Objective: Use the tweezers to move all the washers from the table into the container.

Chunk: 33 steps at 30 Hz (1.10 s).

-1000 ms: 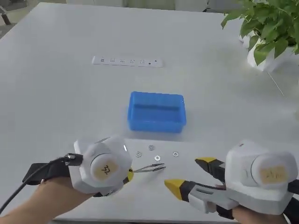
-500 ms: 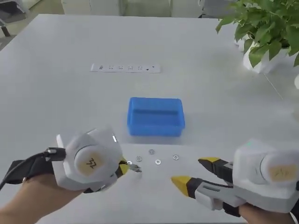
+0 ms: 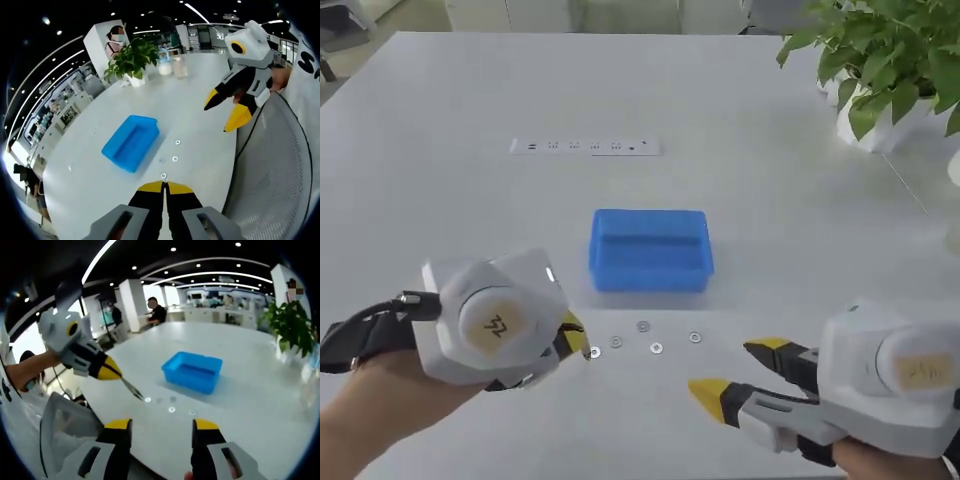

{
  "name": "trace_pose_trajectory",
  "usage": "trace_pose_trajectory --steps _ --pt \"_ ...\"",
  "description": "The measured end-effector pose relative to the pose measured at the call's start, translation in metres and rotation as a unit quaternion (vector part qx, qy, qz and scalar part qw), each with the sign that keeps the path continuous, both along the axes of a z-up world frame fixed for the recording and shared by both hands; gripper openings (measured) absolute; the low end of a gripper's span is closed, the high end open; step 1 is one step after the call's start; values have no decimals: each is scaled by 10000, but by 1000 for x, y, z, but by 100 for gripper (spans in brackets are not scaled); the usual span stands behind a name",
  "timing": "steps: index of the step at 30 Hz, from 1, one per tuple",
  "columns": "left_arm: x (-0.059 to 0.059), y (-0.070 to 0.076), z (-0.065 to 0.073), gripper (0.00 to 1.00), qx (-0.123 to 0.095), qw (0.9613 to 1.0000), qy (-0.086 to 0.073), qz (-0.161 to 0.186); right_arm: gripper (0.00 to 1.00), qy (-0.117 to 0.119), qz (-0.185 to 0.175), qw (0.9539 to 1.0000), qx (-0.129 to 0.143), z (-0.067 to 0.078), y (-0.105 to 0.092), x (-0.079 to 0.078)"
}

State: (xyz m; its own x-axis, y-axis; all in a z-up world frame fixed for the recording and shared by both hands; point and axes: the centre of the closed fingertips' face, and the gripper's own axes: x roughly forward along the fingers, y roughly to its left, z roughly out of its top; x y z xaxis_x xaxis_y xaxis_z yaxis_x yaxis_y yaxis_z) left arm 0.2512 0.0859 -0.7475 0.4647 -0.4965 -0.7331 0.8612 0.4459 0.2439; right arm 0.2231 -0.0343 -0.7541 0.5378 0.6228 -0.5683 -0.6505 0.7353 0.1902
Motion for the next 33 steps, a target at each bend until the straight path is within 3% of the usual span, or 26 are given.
trace_pose_trajectory --steps 15,23,25,29,33 --pt "6 -12 -7 0 53 9997 41 -241 43 150 -7 9999 1 -6 0 -1" --pt "12 -12 -6 0 49 9996 151 -223 41 239 55 9997 73 -9 3 1" --pt "13 -12 -6 0 54 9996 186 -204 38 303 324 9988 182 -9 12 4" --pt "12 -11 -7 0 106 9992 262 -273 34 144 1097 9938 137 -7 37 16" --pt "12 -8 -7 0 150 9987 395 -286 36 -2 2146 9762 -303 -13 71 27"
